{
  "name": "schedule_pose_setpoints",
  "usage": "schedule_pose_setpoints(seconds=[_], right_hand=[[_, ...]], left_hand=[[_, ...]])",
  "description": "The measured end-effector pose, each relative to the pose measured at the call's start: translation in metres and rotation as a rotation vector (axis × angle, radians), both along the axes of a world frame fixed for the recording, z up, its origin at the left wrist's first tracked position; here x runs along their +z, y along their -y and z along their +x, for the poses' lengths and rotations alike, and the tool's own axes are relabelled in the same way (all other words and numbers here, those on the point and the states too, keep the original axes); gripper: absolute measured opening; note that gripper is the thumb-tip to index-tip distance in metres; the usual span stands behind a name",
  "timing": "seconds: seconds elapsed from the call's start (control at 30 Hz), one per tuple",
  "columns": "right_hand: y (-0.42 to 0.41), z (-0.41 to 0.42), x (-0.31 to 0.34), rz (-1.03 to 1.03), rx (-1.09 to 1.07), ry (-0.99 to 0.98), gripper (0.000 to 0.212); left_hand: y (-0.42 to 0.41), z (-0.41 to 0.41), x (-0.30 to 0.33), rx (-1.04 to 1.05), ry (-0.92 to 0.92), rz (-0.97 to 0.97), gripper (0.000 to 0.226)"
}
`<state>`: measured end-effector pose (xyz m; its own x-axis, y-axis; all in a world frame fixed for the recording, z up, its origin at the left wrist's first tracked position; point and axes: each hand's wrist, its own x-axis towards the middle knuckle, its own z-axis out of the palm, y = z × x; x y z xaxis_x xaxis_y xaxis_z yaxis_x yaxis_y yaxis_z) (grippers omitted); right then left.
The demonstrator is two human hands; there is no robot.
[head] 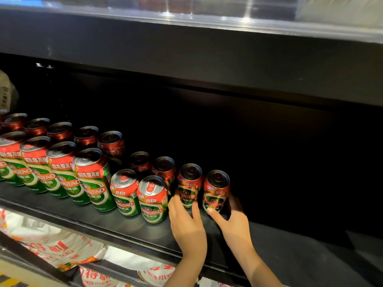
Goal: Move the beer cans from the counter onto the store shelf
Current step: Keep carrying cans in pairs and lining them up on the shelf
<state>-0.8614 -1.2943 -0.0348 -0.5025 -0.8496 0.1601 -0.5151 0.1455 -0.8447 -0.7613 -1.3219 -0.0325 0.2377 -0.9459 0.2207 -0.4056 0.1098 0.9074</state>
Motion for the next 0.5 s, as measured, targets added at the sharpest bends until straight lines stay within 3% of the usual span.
schedule_pose_setpoints(seconds=[0.23,0.5], right_hand=[[0.003,0.002,-0.003,0.021,-0.020,-0.037,0.069],[0.004,0.005,0.001,0.137,-0.050,-0.110,0.060]], left_hand=[[-0.012,0.014,0.003,-0.122,-0.154,0.031,0.055],[-0.012,0.021,0.004,-0.200,-0.119,0.096,0.060]])
